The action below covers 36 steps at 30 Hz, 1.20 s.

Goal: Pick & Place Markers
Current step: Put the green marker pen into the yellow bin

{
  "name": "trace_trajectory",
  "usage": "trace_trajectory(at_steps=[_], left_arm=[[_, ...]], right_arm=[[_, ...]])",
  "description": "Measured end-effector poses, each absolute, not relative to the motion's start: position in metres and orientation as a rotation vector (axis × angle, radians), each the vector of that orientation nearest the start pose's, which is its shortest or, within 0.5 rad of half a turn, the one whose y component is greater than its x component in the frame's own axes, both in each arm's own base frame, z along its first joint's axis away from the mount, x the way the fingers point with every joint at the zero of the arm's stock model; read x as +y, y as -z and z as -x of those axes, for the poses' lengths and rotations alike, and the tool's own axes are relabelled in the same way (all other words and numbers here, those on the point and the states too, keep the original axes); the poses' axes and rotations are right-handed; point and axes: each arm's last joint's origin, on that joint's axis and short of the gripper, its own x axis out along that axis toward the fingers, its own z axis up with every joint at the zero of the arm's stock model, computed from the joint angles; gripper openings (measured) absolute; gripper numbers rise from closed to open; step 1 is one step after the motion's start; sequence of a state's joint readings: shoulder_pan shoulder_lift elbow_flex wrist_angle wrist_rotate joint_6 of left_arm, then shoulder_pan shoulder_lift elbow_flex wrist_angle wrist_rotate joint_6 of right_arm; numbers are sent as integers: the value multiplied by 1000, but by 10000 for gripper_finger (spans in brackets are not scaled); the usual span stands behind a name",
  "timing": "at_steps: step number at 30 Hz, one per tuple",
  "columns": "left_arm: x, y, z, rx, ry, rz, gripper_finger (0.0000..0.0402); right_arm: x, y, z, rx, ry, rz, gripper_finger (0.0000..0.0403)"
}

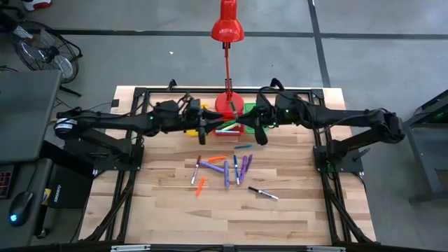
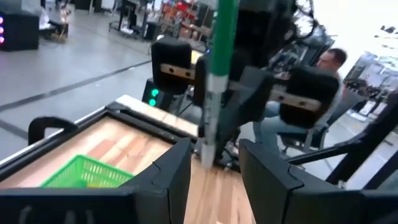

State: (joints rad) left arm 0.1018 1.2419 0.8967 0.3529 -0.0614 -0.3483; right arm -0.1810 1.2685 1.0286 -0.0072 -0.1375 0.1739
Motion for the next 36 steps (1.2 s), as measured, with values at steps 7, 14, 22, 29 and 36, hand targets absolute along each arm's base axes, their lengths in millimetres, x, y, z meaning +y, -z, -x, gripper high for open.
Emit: trace_trajectory(at_steps=[7,14,22,29,36], left_arm=[[35,-340,-299,-91,-185,342,133],[37,-343,-313,-100,-204,336,133],[38,-338,-329,-77,-184,336,133],[38,-338,-329,-77,-185,339,131],[38,-338,-329,-77,-185,336,54]], right_arm=[[-52,-330,-288,231,26,-201,14],[-52,-330,-288,227,21,-199,14],[-52,-330,-288,225,20,-193,16],[-52,-328,-287,243,22,-196,17],[-52,-328,-287,249,21,-197,16]])
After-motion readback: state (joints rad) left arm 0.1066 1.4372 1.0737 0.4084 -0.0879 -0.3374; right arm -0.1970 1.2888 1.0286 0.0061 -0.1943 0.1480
